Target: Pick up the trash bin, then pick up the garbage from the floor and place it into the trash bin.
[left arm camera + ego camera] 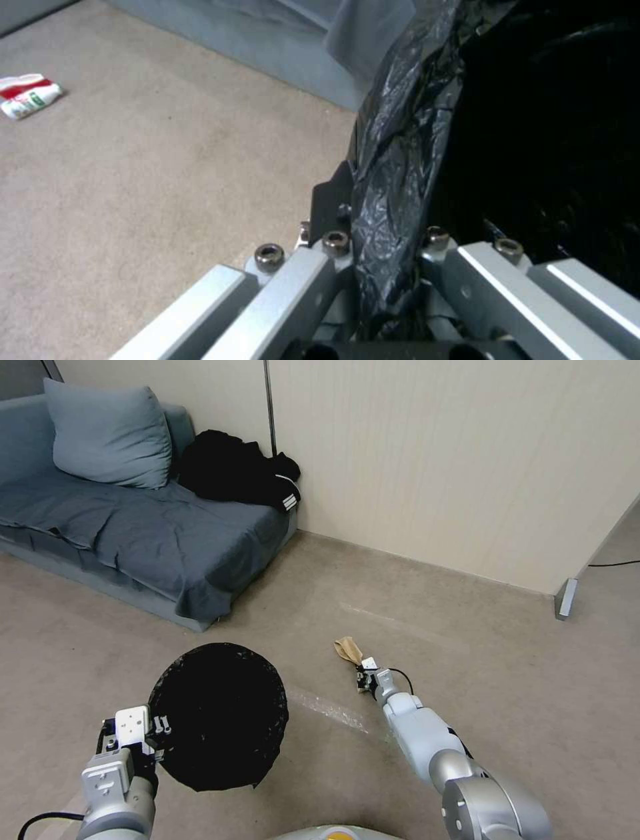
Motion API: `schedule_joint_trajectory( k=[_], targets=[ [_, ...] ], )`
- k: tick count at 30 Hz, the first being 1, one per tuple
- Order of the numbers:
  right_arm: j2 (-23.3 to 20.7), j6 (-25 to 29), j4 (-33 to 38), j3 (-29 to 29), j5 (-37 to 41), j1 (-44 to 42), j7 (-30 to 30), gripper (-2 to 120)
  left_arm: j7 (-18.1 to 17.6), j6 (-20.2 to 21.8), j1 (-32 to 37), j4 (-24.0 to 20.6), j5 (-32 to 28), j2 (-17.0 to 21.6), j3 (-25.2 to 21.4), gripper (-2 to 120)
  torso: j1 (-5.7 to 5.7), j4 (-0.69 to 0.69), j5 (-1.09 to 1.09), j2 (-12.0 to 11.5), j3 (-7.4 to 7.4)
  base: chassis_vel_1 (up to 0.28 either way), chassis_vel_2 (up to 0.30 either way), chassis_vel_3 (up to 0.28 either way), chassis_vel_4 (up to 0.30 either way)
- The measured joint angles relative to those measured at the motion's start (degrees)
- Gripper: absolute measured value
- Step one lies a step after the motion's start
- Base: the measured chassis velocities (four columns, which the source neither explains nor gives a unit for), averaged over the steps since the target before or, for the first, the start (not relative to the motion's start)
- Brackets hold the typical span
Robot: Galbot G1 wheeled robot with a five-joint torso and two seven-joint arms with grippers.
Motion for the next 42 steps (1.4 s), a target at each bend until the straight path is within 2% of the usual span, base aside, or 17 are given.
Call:
schedule_joint_trajectory(
  k=[3, 4, 7, 8, 10, 13, 14, 15, 16, 17, 18, 19, 22, 26, 31, 34, 42],
  targets=[
    [-1.46, 0.03, 8.27, -5.27, 5.52, -3.61, 0.23, 4, 0.0, 0.53, -0.66, 0.82, -0.88, 0.46, -0.08, 1, 0.01, -0.09, -0.08, 0.0, 0.01, 0.0, 0.0, 0.0, 0.0],
    [-1.46, 0.03, 8.27, -5.27, 5.52, -3.61, 0.23, 4, 0.0, 0.53, -0.66, 0.82, -0.88, 0.46, -0.08, 1, 0.01, -0.09, -0.08, 0.0, 0.01, 0.0, 0.0, 0.0, 0.0],
    [-3.98, -2.6, 22.76, -12.53, 15.04, -9.88, -0.18, 4, 0.06, 0.87, -1.43, 1.72, -1.79, 0.99, -0.15, 1, 0.01, -0.04, -0.03, 0.0, 0.0, 0.0, 0.0, 0.0, 0.0],
    [-3.98, -2.6, 22.76, -12.53, 15.04, -9.88, -0.18, 4, 0.06, 0.87, -1.43, 1.72, -1.79, 0.99, -0.15, 1, 0.01, -0.04, -0.03, 0.0, 0.0, 0.0, 0.0, 0.0, 0.0],
    [-6.57, -5.44, 36.64, -17.03, 20.21, -15.66, -0.83, 4, 0.03, 1.26, -2.05, 2.38, -2.45, 1.47, -0.17, 1, 0.0, -0.02, 0.02, 0.0, 0.01, 0.0, 0.0, 0.0, 0.0],
    [-10.22, -8.64, 52.59, -21.25, 24.13, -20.49, -2.06, 4, 0.03, 1.6, -2.86, 2.97, -3.16, 1.98, -0.27, 1, 0.01, -0.04, -0.04, 0.0, 0.0, 0.0, 0.0, 0.0, 0.0],
    [-10.22, -8.64, 52.59, -21.25, 24.13, -20.49, -2.06, 4, 0.03, 1.6, -2.86, 2.97, -3.16, 1.98, -0.27, 1, 0.01, -0.04, -0.04, 0.0, 0.0, 0.0, 0.0, 0.0, 0.0],
    [-11.58, -9.98, 58.62, -22.84, 25.49, -21.83, -2.71, 4, 0.05, 1.68, -3.1, 3.17, -3.37, 2.11, -0.26, 1, 0.0, -0.03, 0.01, 0.0, 0.0, 0.0, 0.0, 0.0, 0.0],
    [-12.87, -10.74, 63.16, -23.86, 26.42, -22.84, -3.24, 4, 0.04, 1.73, -3.26, 3.32, -3.47, 2.2, -0.29, 1, 0.0, -0.01, -0.03, 0.0, -0.01, 0.0, 0.0, 0.0, 0.0],
    [-13.95, -11.39, 66.77, -24.77, 27.08, -23.74, -3.65, 4, 0.03, 1.74, -3.39, 3.48, -3.55, 2.29, -0.3, 1, 0.0, -0.02, -0.05, 0.0, 0.0, 0.0, 0.0, 0.0, 0.0],
    [-13.95, -11.39, 66.77, -24.77, 27.08, -23.74, -3.65, 4, 0.03, 1.74, -3.39, 3.48, -3.55, 2.29, -0.3, 1, 0.0, -0.02, -0.05, 0.0, 0.0, 0.0, 0.0, 0.0, 0.0],
    [-14.95, -12.35, 70.58, -25.72, 27.94, -24.67, -4.02, 4, 0.03, 1.75, -3.48, 3.62, -3.63, 2.34, -0.3, 1, 0.0, -0.01, 0.0, 0.0, 0.0, 0.0, 0.0, 0.0, 0.0],
    [-17.93, -14.98, 82.06, -28.22, 30.99, -26.99, -4.21, 4, 0.04, 1.75, -3.7, 4.01, -3.65, 2.46, -0.16, 1, 0.0, -0.01, -0.02, 0.0, -0.01, 0.0, 0.0, 0.0, 0.0],
    [-19.97, -16.32, 88.28, -30.09, 32.44, -28.48, -3.86, 4, 0.05, 1.75, -3.88, 4.26, -3.6, 2.49, 0.13, 1, 0.0, -0.01, -0.02, 0.0, -0.01, 0.0, 0.0, 0.0, 0.0],
    [-22.18, -17.01, 92.76, -32.43, 33.52, -29.7, -2.94, 4, 0.09, 1.74, -4.08, 4.5, -3.51, 2.49, 0.35, 1, 0.0, -0.02, -0.01, 0.0, -0.01, 0.0, 0.0, 0.0, 0.0],
    [-27.2, -17.64, 98.5, -37.56, 35.02, -30.49, -1.55, 4, 0.1, 1.66, -4.2, 4.72, -3.25, 2.18, 0.77, 1, 0.0, -0.01, -0.01, 0.0, -0.01, 0.0, 0.0, 0.0, 0.0],
    [-29.72, -17.21, 96.56, -41.97, 34.11, -29.66, -1.27, 4, 0.14, 1.61, -4.33, 4.76, -2.96, 1.74, 1.22, 1, 0.0, -0.01, -0.01, 0.0, -0.01, 0.0, 0.0, 0.0, 0.0]
  ],
)
